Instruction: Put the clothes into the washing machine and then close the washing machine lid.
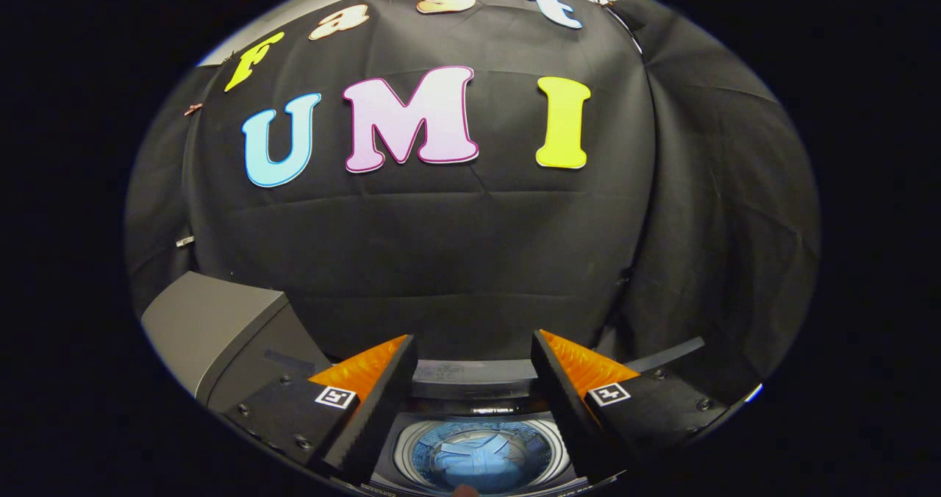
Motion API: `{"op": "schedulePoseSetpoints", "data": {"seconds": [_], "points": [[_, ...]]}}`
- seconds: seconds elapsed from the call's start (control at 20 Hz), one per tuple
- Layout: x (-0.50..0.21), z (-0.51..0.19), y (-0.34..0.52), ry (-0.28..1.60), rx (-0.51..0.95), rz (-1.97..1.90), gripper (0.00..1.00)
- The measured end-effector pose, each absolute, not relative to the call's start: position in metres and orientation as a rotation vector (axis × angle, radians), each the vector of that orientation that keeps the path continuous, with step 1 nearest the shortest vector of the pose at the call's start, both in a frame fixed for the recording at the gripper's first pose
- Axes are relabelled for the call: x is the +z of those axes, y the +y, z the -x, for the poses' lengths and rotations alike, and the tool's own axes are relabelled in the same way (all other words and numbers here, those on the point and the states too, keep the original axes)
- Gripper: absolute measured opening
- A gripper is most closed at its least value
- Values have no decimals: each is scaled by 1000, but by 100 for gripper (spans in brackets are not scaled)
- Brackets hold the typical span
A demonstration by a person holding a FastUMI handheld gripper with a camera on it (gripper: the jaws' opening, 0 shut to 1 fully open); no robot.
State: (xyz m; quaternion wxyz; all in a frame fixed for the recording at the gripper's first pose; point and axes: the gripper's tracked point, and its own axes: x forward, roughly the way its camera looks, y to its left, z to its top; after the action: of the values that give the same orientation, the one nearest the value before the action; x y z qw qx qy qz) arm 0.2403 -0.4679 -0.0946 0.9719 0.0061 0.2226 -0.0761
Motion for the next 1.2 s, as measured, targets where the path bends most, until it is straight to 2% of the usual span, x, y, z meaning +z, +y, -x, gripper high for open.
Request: {"op": "schedulePoseSetpoints", "data": {"seconds": [0.85,1.2], "points": [[-102,-229,-467,434,-175,-18,99],[-146,-206,-461,523,-172,-72,99]]}}
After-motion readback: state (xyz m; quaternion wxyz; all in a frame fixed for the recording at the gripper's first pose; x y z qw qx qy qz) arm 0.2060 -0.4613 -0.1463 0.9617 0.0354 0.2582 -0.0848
